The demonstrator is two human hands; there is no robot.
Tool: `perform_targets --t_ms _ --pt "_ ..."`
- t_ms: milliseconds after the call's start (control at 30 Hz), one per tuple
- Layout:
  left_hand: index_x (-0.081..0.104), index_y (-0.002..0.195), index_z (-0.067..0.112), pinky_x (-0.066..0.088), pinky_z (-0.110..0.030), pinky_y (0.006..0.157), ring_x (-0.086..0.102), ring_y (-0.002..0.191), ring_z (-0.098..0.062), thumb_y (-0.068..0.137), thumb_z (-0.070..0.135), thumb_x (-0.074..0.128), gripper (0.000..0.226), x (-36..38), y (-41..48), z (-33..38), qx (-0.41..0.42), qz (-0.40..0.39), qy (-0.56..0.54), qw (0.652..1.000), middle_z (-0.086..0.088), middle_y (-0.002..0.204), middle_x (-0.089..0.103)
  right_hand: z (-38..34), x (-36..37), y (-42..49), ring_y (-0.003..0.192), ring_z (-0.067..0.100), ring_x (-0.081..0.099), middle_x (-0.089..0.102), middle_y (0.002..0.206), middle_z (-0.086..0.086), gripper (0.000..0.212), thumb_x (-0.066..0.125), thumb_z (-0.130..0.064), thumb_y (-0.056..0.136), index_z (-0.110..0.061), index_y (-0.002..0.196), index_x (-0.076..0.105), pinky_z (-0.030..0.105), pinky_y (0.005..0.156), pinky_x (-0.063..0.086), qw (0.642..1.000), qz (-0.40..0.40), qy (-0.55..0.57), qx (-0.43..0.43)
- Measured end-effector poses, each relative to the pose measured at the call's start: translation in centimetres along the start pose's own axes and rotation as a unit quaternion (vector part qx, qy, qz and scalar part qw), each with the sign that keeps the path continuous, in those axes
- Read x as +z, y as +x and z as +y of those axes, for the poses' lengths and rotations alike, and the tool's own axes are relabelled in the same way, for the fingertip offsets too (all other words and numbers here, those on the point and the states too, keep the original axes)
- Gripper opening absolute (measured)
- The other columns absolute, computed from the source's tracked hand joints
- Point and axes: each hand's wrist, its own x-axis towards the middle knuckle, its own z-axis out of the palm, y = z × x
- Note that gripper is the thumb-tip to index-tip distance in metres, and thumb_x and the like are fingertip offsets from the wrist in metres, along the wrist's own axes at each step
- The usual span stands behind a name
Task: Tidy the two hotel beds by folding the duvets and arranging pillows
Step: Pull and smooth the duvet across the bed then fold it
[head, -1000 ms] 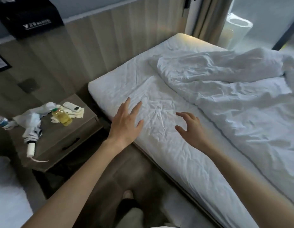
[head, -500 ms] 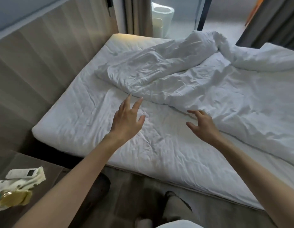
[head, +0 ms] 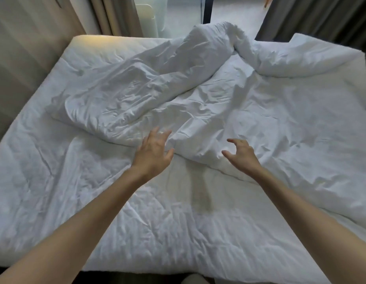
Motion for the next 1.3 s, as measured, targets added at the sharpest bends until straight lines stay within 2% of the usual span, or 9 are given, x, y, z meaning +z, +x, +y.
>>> perform_targets --t_ms 267,467,633,700,767,867,967,1133,1300 --pt "0.023 0.151 0.029 0.027 -0.046 0.113 0.023 0.142 -0.03 0.093 0.044 0.053 0.067 9.8 18.4 1.6 -0.022 -0.093 0.017 0.995 -0.008 0.158 0.017 5.6 1.8 13.4 0.137 0.028 0.031 0.031 0.151 0.003 0.067 0.06 -0.049 0.089 -0.023 0.146 0.035 0.041 0.107 0.033 0.996 -0.07 0.008 0.056" --pt "0.006 0.152 0.04 0.026 -0.055 0.113 0.012 0.145 -0.037 0.068 0.066 0.071 0.109 15.9 27.1 0.5 -0.07 -0.175 0.02 0.982 -0.014 0.16 0.002 8.1 5.5 20.5 0.138 0.023 0.035 0.034 0.152 0.007 0.093 0.075 -0.049 0.077 -0.013 0.15 0.028 0.032 0.111 0.029 0.987 -0.146 0.053 0.035" --pt "-0.012 0.15 0.039 0.023 -0.069 0.106 0.006 0.146 -0.034 0.049 0.058 0.086 0.142 20.6 27.7 -3.0 -0.029 -0.282 0.122 0.951 -0.012 0.159 -0.006 10.2 11.2 22.0 0.145 0.044 0.001 -0.009 0.16 0.013 0.14 0.081 -0.063 0.052 -0.025 0.152 -0.008 0.062 0.114 0.016 0.961 -0.237 -0.129 0.056" --pt "-0.02 0.149 0.037 0.019 -0.071 0.106 -0.003 0.146 -0.037 0.05 0.051 0.089 0.148 21.8 26.5 -3.7 -0.002 -0.288 0.175 0.941 -0.011 0.158 -0.015 10.1 12.8 21.1 0.142 0.051 -0.006 -0.017 0.158 0.013 0.129 0.081 -0.047 0.064 -0.023 0.152 -0.01 0.07 0.106 0.014 0.948 -0.242 -0.197 0.064" --pt "-0.024 0.148 0.034 0.016 -0.069 0.108 -0.005 0.145 -0.04 0.053 0.043 0.09 0.149 22.5 25.7 -4.5 0.02 -0.279 0.228 0.933 -0.013 0.157 -0.019 10.2 14.0 20.2 0.138 0.051 0.015 0.008 0.154 0.017 0.096 0.07 -0.03 0.076 -0.013 0.15 0.011 0.068 0.102 0.026 0.949 -0.171 -0.264 0.017" --pt "-0.01 0.152 0.036 0.027 -0.062 0.107 0.015 0.142 -0.041 0.061 0.021 0.087 0.133 22.9 25.0 -6.0 0.042 -0.225 0.274 0.934 -0.019 0.156 0.003 10.6 14.4 19.8 0.107 0.042 0.056 0.056 0.116 0.019 0.037 0.058 -0.011 0.079 -0.003 0.115 0.055 0.046 0.085 0.045 0.964 -0.092 -0.237 -0.076" --pt "0.046 0.142 0.028 0.051 -0.052 0.079 0.059 0.097 -0.038 0.043 0.016 0.09 0.108 22.6 24.5 -8.3 0.074 -0.138 0.289 0.944 -0.02 0.115 0.056 9.0 11.7 19.8 0.101 0.035 0.058 0.064 0.107 0.014 0.01 0.049 -0.016 0.09 -0.01 0.096 0.055 0.036 0.071 0.037 0.968 -0.088 -0.213 -0.097" --pt "0.05 0.127 0.019 0.041 -0.039 0.085 0.058 0.104 -0.034 0.09 0.019 0.056 0.038 17.7 24.1 -7.3 0.025 -0.082 0.223 0.971 -0.011 0.113 0.062 5.9 5.7 19.1 0.083 0.037 0.055 0.063 0.088 0.011 0.014 0.051 -0.017 0.085 -0.012 0.077 0.04 0.034 0.061 0.025 0.977 0.019 -0.175 -0.124" --pt "0.053 0.109 0.014 0.045 -0.04 0.068 0.059 0.09 -0.037 0.096 0.014 0.043 0.017 10.1 24.0 -4.8 0.037 -0.007 0.058 0.998 -0.014 0.103 0.063 1.8 -1.6 18.2 0.084 0.038 0.056 0.064 0.087 0.011 0.018 0.052 -0.019 0.084 -0.011 0.073 0.041 0.034 0.061 0.025 0.974 0.071 -0.171 -0.13"
